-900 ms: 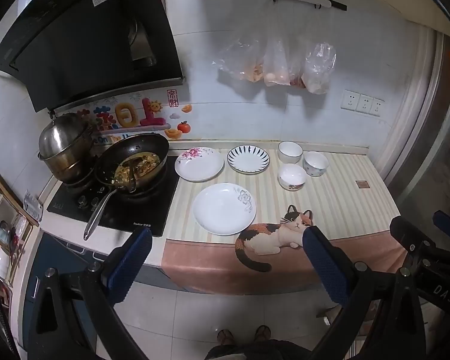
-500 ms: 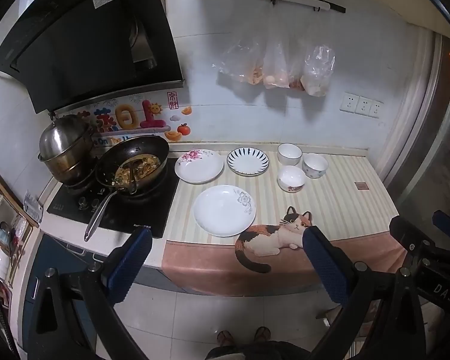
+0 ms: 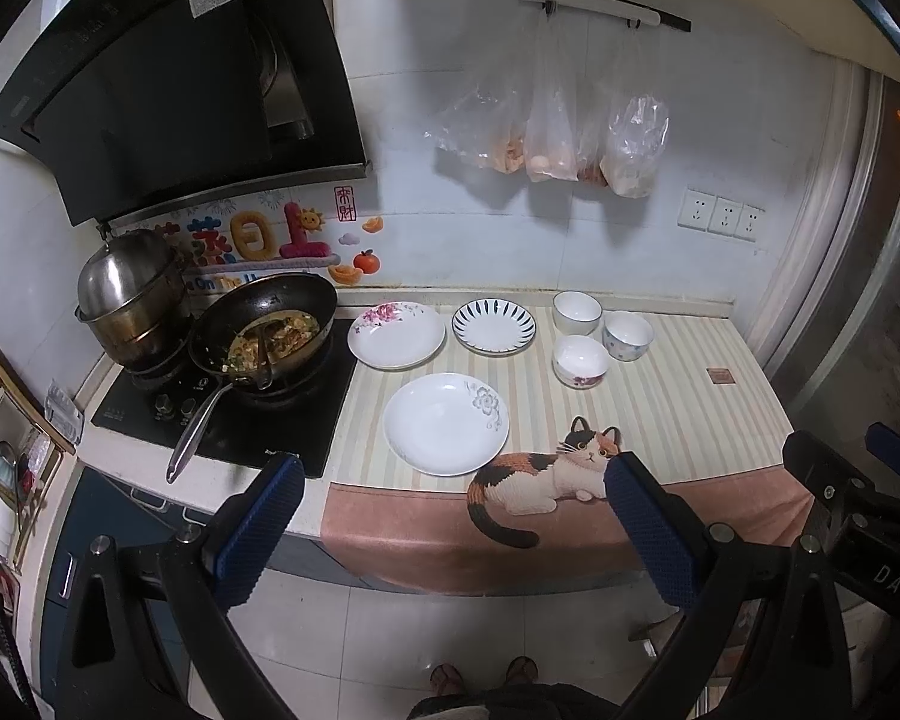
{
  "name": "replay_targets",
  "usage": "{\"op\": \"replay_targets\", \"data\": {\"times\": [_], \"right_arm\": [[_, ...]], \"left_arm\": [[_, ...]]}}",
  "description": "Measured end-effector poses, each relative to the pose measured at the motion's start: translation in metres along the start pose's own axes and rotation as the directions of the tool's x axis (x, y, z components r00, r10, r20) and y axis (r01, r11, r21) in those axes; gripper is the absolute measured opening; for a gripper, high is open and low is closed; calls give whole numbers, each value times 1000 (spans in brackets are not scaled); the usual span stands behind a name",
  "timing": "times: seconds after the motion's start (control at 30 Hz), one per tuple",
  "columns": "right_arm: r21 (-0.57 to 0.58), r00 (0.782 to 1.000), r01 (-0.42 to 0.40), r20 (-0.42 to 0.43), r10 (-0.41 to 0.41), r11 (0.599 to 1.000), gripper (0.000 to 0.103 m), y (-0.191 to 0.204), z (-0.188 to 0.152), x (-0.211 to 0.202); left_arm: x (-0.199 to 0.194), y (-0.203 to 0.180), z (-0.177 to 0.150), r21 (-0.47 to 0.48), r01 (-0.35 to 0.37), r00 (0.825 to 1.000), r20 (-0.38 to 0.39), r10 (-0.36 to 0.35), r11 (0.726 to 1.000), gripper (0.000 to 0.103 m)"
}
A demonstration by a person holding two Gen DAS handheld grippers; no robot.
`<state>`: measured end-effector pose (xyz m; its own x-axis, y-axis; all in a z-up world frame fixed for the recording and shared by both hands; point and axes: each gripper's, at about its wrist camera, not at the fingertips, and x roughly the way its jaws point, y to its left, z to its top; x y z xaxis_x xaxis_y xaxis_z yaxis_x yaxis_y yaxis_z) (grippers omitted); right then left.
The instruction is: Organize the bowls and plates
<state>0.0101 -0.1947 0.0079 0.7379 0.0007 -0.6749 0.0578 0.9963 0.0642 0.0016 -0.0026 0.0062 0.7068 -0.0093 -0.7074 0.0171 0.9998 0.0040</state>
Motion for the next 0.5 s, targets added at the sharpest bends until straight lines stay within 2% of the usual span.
{"op": "replay_targets", "data": {"times": [0.5], "right_arm": [[4,1000,-6,8,6,1000,103,0,1,-5]], "left_arm": [[-2,2,-1,-3,1,1000,8,-1,1000,103]]}}
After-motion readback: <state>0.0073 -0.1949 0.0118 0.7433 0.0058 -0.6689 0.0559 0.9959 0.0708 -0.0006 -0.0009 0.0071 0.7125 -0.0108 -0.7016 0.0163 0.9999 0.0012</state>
